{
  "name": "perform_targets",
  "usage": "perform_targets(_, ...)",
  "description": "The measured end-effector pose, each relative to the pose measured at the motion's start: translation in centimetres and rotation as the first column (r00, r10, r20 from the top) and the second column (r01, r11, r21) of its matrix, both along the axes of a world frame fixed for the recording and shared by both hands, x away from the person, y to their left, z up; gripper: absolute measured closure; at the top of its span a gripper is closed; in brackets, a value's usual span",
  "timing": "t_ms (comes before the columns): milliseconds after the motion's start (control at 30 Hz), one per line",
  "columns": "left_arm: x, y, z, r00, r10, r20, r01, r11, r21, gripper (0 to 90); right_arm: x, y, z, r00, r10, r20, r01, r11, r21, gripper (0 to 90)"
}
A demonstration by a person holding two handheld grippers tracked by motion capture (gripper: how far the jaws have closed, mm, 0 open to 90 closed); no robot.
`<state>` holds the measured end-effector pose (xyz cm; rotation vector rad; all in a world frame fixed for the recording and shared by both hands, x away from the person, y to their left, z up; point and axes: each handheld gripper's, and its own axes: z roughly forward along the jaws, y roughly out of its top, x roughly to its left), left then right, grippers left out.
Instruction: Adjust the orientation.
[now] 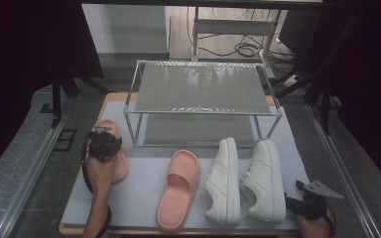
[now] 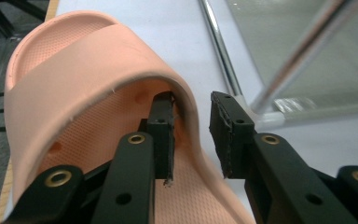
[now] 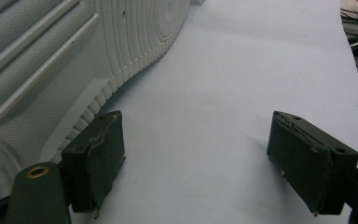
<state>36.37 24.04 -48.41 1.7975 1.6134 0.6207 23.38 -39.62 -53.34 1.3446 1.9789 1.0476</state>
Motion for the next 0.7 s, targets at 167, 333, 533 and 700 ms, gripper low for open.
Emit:
perform_targets(167, 0.3, 0.3, 0.1, 0.9997, 0.016, -0.017, -0.016, 0.9998, -0.009, 77.7, 0.0, 0.0, 0.0, 1.0000, 0.000, 0.000, 0.000, 1.000, 0.000, 18.9)
perform_targets(333, -0.4, 0.9, 0.3, 0.9996, 0.020, -0.019, -0.020, 0.9998, -0.004, 84.0, 0.0, 0.0, 0.0, 1.0000, 0.000, 0.001, 0.000, 1.000, 0.000, 19.0)
perform_targets(533, -1.6, 1.9, 1.0, 0.9999, 0.009, -0.009, -0.009, 0.9999, 0.005, 85.2, 0.0, 0.0, 0.0, 1.0000, 0.000, 0.002, 0.000, 1.000, 0.000, 18.9)
perform_targets(700, -2.9, 2.0, 1.7, 0.9998, -0.022, 0.002, 0.022, 0.9997, 0.012, 85.1, 0.0, 0.0, 0.0, 1.0000, -0.001, 0.002, 0.001, 1.000, 0.000, 19.0)
